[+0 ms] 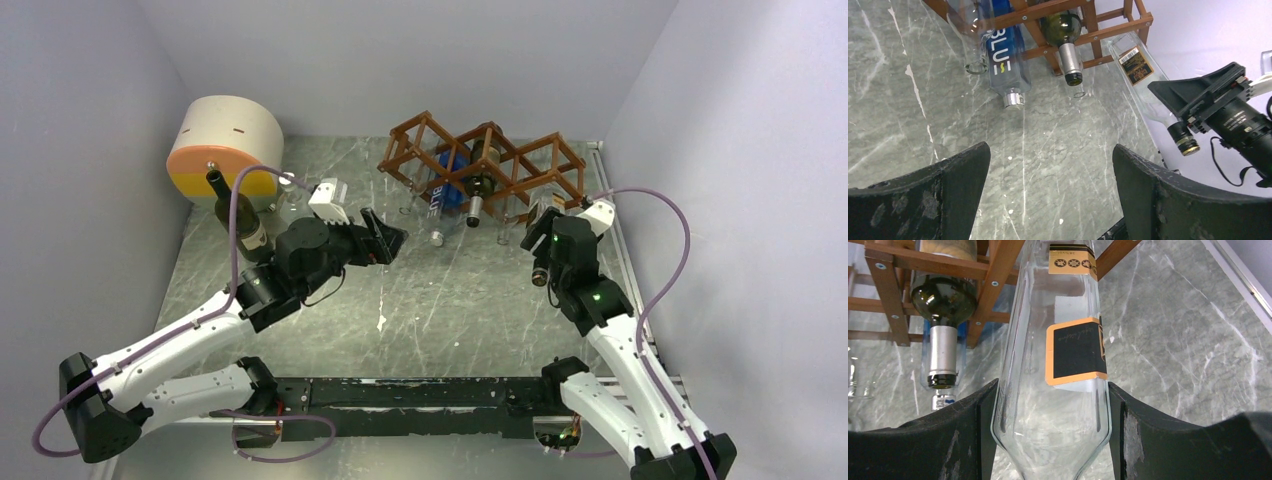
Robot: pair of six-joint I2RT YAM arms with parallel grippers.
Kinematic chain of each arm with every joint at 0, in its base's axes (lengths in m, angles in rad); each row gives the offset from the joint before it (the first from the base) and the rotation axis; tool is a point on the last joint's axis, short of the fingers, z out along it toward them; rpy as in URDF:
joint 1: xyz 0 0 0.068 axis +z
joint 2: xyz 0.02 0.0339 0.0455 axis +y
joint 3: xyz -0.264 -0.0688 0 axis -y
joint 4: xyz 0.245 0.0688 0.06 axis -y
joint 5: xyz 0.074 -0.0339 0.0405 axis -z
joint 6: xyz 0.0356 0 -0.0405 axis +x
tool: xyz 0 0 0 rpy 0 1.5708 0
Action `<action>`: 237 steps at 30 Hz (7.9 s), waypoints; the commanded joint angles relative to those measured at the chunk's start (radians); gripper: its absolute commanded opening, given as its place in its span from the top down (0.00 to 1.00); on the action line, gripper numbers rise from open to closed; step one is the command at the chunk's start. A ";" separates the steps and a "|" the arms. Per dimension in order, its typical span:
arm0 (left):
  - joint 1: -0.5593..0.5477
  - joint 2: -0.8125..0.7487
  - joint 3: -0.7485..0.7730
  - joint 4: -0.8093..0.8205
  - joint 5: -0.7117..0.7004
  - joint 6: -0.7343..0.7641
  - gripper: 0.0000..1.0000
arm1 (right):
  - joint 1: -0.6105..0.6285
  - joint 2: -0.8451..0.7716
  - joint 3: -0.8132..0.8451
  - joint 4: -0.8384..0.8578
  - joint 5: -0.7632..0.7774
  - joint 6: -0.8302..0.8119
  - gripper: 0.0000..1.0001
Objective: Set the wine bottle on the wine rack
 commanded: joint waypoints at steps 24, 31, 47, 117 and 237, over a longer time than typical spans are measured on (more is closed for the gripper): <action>-0.004 0.038 0.037 0.004 0.060 0.116 0.05 | 0.001 -0.148 -0.114 0.307 0.008 0.015 1.00; -0.004 0.048 0.039 0.007 0.066 0.108 0.04 | 0.001 -0.258 -0.177 0.375 -0.022 -0.014 1.00; -0.004 0.045 0.043 -0.007 0.064 0.118 0.05 | 0.002 -0.189 -0.188 0.519 -0.074 -0.084 1.00; -0.004 0.094 0.078 -0.070 0.104 0.218 0.05 | -0.297 0.439 -0.113 1.142 -0.319 -0.164 0.83; 0.963 0.271 0.479 -0.558 -0.094 0.371 0.67 | -0.302 0.136 0.214 0.132 -0.704 -0.079 0.34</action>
